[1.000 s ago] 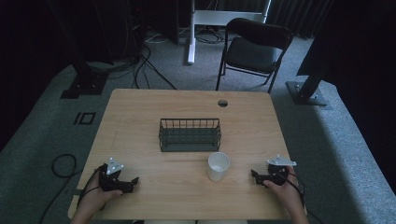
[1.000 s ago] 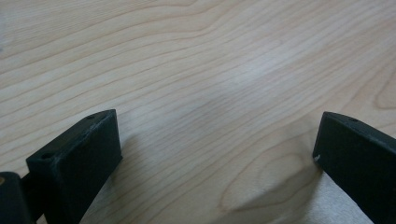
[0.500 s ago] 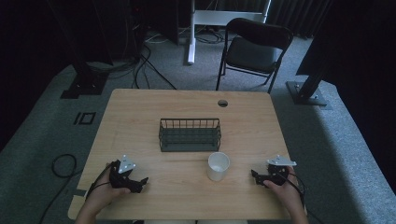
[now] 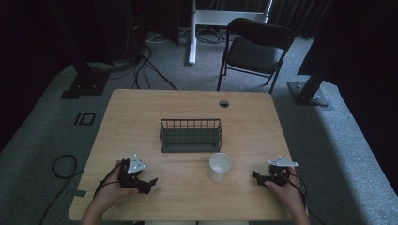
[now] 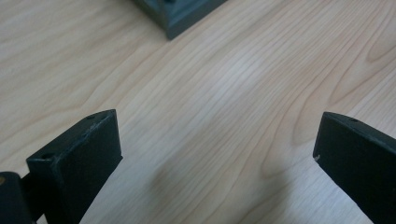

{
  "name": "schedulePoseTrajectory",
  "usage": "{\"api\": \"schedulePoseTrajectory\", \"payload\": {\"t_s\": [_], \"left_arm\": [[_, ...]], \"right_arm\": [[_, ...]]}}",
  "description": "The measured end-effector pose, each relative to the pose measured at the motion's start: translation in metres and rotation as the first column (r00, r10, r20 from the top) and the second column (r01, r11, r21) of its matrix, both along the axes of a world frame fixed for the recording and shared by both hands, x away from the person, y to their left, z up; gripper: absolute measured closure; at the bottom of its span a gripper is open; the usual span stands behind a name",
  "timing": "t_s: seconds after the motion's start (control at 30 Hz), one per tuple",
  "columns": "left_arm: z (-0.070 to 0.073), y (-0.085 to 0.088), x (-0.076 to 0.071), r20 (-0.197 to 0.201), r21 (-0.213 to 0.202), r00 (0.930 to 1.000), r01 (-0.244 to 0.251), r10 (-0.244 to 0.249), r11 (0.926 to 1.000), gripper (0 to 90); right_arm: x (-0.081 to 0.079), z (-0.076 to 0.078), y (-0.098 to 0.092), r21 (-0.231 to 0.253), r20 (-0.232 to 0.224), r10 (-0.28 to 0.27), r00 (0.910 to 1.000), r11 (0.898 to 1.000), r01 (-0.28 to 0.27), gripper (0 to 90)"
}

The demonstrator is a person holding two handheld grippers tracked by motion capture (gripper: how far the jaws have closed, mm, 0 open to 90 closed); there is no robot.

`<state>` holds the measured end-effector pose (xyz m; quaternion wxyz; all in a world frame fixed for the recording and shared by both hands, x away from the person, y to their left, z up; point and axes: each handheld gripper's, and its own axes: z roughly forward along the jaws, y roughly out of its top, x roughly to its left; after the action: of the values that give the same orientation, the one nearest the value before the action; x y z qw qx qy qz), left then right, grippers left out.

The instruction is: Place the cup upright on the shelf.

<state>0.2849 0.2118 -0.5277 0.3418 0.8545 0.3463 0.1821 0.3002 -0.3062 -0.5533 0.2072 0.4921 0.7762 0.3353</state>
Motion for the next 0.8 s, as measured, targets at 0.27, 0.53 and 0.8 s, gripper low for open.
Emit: {"api": "schedulePoseTrajectory", "payload": {"t_s": [0.27,0.53,0.8], "left_arm": [[0.005,-0.019,0.003,0.010,-0.005,0.9984,0.055,-0.055,0.9985,1.3],[0.011,-0.038,0.006,0.032,-0.016,0.9934,0.111,-0.110,0.9937,1.3],[0.012,-0.056,0.008,0.040,-0.016,0.9866,0.159,-0.158,0.9872,1.3]], "right_arm": [[0.000,0.000,0.000,0.000,0.000,0.000,1.0000,1.000,0.000,11.9],[0.000,0.000,0.000,0.000,0.000,0.000,1.0000,1.000,0.000,11.8],[0.000,0.000,0.000,0.000,0.000,0.000,1.0000,1.000,0.000,11.9]]}}
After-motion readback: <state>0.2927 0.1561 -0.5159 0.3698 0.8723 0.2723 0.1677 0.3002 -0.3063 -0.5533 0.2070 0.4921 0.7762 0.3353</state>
